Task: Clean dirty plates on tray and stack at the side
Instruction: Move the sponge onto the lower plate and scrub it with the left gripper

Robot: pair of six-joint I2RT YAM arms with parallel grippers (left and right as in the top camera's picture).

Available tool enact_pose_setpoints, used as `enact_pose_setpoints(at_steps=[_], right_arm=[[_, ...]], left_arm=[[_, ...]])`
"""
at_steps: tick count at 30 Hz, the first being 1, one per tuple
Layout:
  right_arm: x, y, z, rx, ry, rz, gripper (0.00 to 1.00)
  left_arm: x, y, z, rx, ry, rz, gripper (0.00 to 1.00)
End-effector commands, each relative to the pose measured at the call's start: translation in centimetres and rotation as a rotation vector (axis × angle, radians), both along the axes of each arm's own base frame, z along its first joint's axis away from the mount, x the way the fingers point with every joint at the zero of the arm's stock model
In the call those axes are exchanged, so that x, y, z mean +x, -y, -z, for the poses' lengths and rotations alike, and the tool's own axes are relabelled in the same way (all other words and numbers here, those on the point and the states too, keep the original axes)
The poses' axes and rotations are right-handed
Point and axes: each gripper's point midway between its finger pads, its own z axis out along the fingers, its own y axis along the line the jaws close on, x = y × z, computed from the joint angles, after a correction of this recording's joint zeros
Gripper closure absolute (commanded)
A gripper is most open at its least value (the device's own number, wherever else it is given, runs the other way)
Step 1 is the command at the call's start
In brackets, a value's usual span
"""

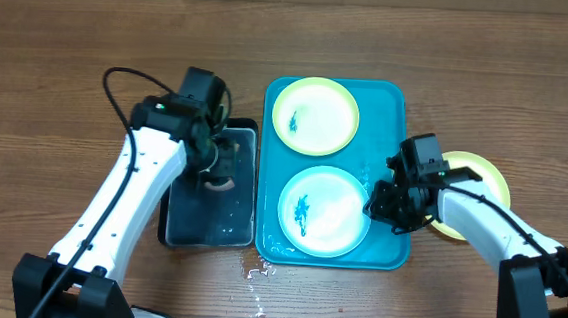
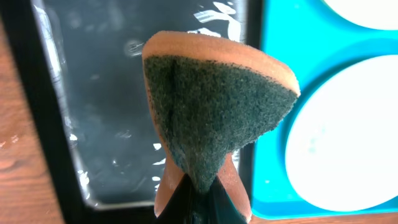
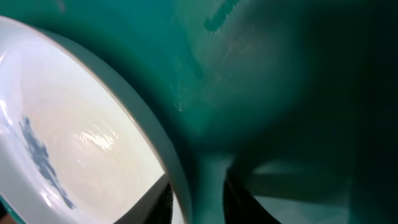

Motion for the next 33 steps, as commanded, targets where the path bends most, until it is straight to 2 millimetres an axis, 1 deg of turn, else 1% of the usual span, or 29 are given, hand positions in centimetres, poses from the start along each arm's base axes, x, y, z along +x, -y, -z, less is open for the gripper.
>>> enact_pose_setpoints(at_steps=[1, 2, 5, 7, 10, 12, 13, 16, 18, 20, 21, 24, 25, 28, 29, 33], right_arm=[[-1.2, -0.1, 1.2, -0.035, -0.021, 0.015, 0.8], [-1.3, -0.2, 1.4, -0.061, -0.012, 0.002, 0.86], [-1.3, -0.3, 1.4, -0.066, -0.011, -0.005, 0.94], [-1.5, -0.3, 1.4, -0.069, -0.022, 0.011, 0.94], [-1.5, 0.1, 1.5, -0.088, -0.025, 0.017, 0.94], [-1.6, 0.2, 1.6, -0.095, -0.028, 0.021, 0.94], [-1.6, 0.2, 1.6, -0.095, -0.03, 0.021, 0.94], [-1.8, 0.3, 1.6, -0.097, -0.035, 0.021, 0.94], [-1.8, 0.3, 1.6, -0.098, -0.038, 0.021, 0.94], [-1.9, 0.3, 1.6, -0.098, -0.038, 0.021, 0.93], [-1.8, 0.3, 1.6, -0.098, -0.038, 0.021, 0.93], [-1.8, 0.3, 1.6, -0.098, -0.038, 0.021, 0.93], [-1.8, 0.3, 1.6, -0.098, -0.038, 0.021, 0.93], [-1.9, 0.3, 1.6, -0.099, -0.039, 0.02, 0.93], [-1.9, 0.3, 1.6, -0.099, -0.039, 0.021, 0.93], [-1.9, 0.3, 1.6, -0.1, -0.041, 0.02, 0.93]], left_arm=[[0.3, 2.1, -1.4, -0.044, 0.054, 0.056, 0.96], [0.3, 3.1, -1.5, -0.057, 0.063, 0.066, 0.96], [0.4, 5.2, -1.1, -0.078, 0.073, 0.082, 0.96], [0.3, 7.3, -0.7, -0.113, 0.068, 0.106, 0.96], [-0.2, 11.5, 0.3, -0.206, 0.04, 0.166, 0.96], [-0.6, 14.0, 1.3, -0.25, 0.017, 0.201, 0.96], [-0.7, 15.0, 2.2, -0.254, 0.005, 0.211, 0.96], [-1.1, 17.3, 5.2, -0.246, -0.046, 0.211, 0.96], [-1.4, 18.2, 7.1, -0.243, -0.081, 0.209, 0.96], [-1.5, 18.3, 8.9, -0.224, -0.113, 0.193, 0.96], [-1.5, 18.0, 10.0, -0.201, -0.131, 0.179, 0.96], [-1.0, 16.2, 12.2, -0.109, -0.146, 0.125, 0.96], [-0.7, 15.5, 12.6, -0.086, -0.148, 0.103, 0.96], [-0.2, 14.6, 12.6, -0.076, -0.152, 0.057, 0.96], [0.1, 13.9, 12.5, -0.053, -0.147, 0.038, 0.96], [1.2, 9.7, 12.0, 0.129, -0.111, -0.021, 0.96]])
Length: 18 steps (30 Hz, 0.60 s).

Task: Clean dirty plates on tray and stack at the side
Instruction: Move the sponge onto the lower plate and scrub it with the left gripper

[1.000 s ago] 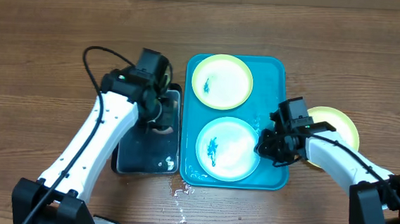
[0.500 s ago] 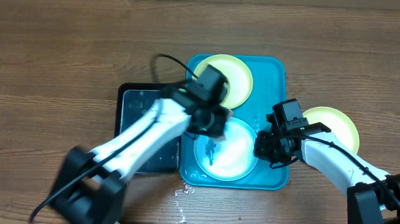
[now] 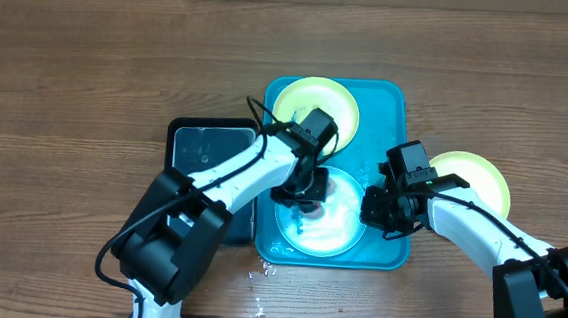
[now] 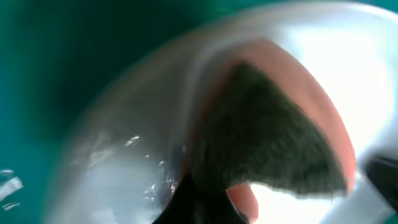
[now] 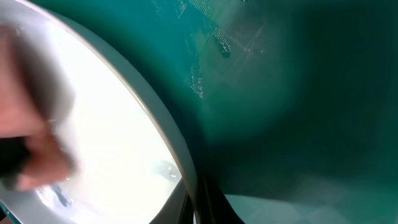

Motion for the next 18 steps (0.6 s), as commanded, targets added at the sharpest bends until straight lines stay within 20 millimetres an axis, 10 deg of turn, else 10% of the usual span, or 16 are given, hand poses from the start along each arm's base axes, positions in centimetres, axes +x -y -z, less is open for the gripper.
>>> enact_pose_setpoints(at_steps=[1, 6, 18], right_arm=[[-1.1, 1.3, 1.1, -0.071, -0.031, 0.013, 0.93], [-1.1, 1.3, 1.1, -0.071, -0.031, 0.013, 0.93], [-1.2, 1.3, 1.1, -0.072, -0.035, 0.013, 0.93]], left_arm=[[2.4, -5.8, 1.0, 0.252, 0.077, -0.082, 0.96], [1.8, -7.5, 0.9, 0.344, 0.074, 0.01, 0.96], [-2.8, 3.8, 0.9, -0.145, -0.095, 0.144, 0.96]])
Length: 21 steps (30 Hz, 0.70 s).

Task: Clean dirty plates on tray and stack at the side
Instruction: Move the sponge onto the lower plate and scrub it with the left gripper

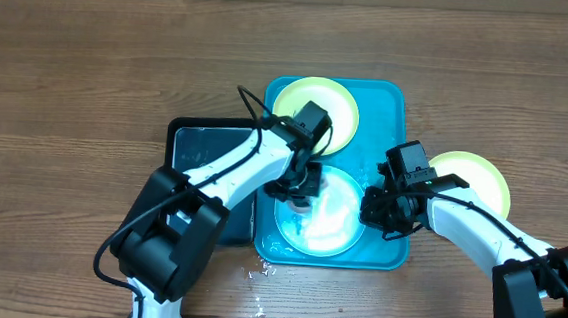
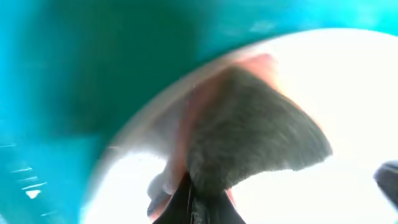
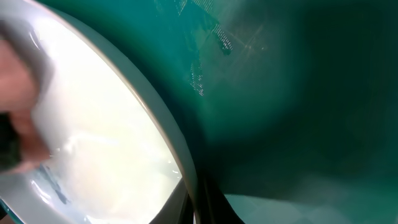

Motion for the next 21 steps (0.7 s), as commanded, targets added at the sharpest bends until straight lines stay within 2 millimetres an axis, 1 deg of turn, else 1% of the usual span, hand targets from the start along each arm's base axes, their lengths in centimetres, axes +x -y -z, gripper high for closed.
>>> enact_pose_setpoints(at_steps=[1, 4, 6, 8, 11, 12, 14, 17, 21], right_arm=[[-1.1, 1.4, 1.2, -0.076, -0.033, 0.015, 0.93], [-1.2, 1.4, 1.2, -0.077, -0.035, 0.014, 0.93], [-1.2, 1.4, 1.2, -0.077, -0.035, 0.014, 0.93], [-1.2, 1.4, 1.2, -0.078, -0.037, 0.014, 0.93], [-1.2, 1.4, 1.2, -0.078, -0.038, 0.014, 0.93], [-1.2, 1.4, 1.2, -0.078, -0.037, 0.014, 0.93], [-1.2, 1.4, 1.2, -0.078, -0.038, 0.014, 0.93], [-1.2, 1.4, 1.2, -0.078, -0.038, 0.014, 0.93], [-1.2, 1.4, 1.2, -0.078, -0.038, 0.014, 0.93]], left_arm=[[-3.8, 3.5, 1.1, -0.122, -0.139, 0.093, 0.96], [-5.2, 4.3, 1.2, -0.141, -0.183, 0.115, 0.96], [-6.0, 3.6, 1.2, -0.11, -0.219, 0.11, 0.96], [-6.4, 1.6, 1.5, -0.021, -0.237, 0.095, 0.96], [-6.1, -1.9, 1.9, 0.144, -0.222, 0.078, 0.96], [-5.6, -4.1, 2.1, 0.249, -0.192, 0.076, 0.96], [-4.6, -6.0, 2.1, 0.356, -0.131, 0.069, 0.96], [-2.5, -7.9, 2.0, 0.478, -0.019, 0.067, 0.96], [-0.1, -9.3, 1.7, 0.549, 0.087, 0.047, 0.96]])
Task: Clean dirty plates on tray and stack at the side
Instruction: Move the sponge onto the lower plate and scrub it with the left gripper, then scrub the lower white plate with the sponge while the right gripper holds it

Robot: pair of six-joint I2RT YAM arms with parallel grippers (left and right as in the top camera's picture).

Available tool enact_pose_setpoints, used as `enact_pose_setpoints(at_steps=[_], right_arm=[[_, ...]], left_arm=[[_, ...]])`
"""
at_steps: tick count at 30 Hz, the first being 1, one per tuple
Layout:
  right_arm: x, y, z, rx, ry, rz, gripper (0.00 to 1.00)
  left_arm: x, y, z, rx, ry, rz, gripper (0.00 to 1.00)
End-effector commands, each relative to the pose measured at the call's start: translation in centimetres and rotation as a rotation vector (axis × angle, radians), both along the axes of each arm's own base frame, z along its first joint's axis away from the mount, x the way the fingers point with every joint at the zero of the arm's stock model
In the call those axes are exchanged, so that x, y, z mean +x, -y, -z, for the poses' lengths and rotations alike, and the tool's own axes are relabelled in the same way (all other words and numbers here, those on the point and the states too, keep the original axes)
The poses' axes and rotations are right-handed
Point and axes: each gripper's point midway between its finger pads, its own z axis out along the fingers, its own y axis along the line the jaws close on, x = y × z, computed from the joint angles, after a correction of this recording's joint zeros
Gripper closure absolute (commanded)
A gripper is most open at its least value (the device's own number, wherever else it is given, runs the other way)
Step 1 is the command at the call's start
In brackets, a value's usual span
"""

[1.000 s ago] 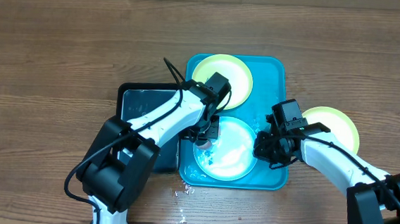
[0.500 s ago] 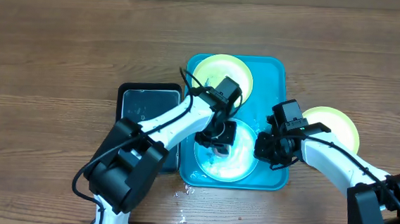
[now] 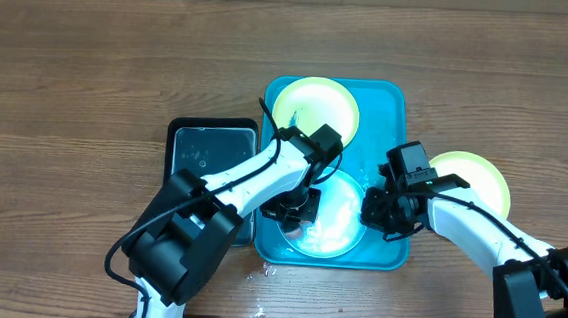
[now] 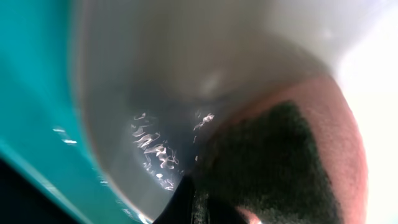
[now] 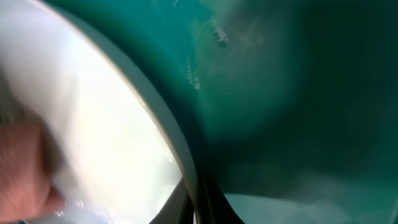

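Observation:
A white plate lies in the near half of the teal tray. My left gripper is shut on an orange sponge with a dark green scrub face, pressed on the plate's wet left part. My right gripper is shut on the plate's right rim, the rim running between its two fingers. The sponge's orange edge shows at the far side of the plate in the right wrist view. A second plate with a yellow-green rim lies in the tray's far half.
A black bin of water stands against the tray's left side. A yellow-green plate lies on the wooden table right of the tray. Water drops lie on the table by the tray's near left corner.
My left gripper has moved the sponge from the plate's upper left part to its lower left part. The right gripper still grips the rim at the same spot.
The left gripper first held the sponge over the black bin while the right gripper was at the rim of the near plate, which bore a blue smear. Then the sponge was on that plate, at its middle, its upper left, and now its lower left.

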Motion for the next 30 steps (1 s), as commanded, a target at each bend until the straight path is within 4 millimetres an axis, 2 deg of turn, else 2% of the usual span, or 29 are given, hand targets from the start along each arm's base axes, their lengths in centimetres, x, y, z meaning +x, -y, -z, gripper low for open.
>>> enact_pose_setpoints(at_steps=[1, 4, 7, 9, 13, 16, 18, 21, 25, 30], right_arm=[[-1.0, 1.3, 1.2, -0.074, -0.027, 0.014, 0.93], [-1.0, 1.3, 1.2, -0.074, -0.027, 0.014, 0.93], [-1.0, 1.3, 1.2, -0.074, -0.027, 0.014, 0.93], [-1.0, 1.3, 1.2, -0.074, -0.027, 0.014, 0.93], [-1.0, 1.3, 1.2, -0.074, -0.027, 0.014, 0.93], [-1.0, 1.3, 1.2, -0.074, -0.027, 0.014, 0.93], [-1.0, 1.3, 1.2, -0.074, -0.027, 0.014, 0.93], [-1.0, 1.3, 1.2, -0.074, -0.027, 0.014, 0.93], [-1.0, 1.3, 1.2, -0.074, -0.028, 0.014, 0.94], [-1.0, 1.3, 1.2, -0.074, -0.027, 0.014, 0.94]], left_arm=[[4.9, -6.0, 0.8, 0.288, 0.215, -0.005, 0.96], [6.1, -6.6, 0.4, 0.261, 0.218, -0.057, 0.96], [6.8, -5.7, 0.3, 0.144, 0.173, -0.13, 0.96], [6.7, -4.0, 0.5, 0.021, 0.126, -0.166, 0.96], [6.4, 1.2, 0.3, -0.257, 0.052, -0.168, 0.96], [5.9, 4.7, 0.2, -0.388, 0.025, -0.129, 0.96], [5.0, 7.1, 0.1, -0.465, 0.001, -0.076, 0.96], [3.1, 9.6, 0.6, -0.515, -0.046, -0.02, 0.96], [1.4, 10.5, 1.5, -0.512, -0.096, 0.011, 0.96], [0.3, 9.5, 1.1, -0.477, -0.131, 0.028, 0.96]])
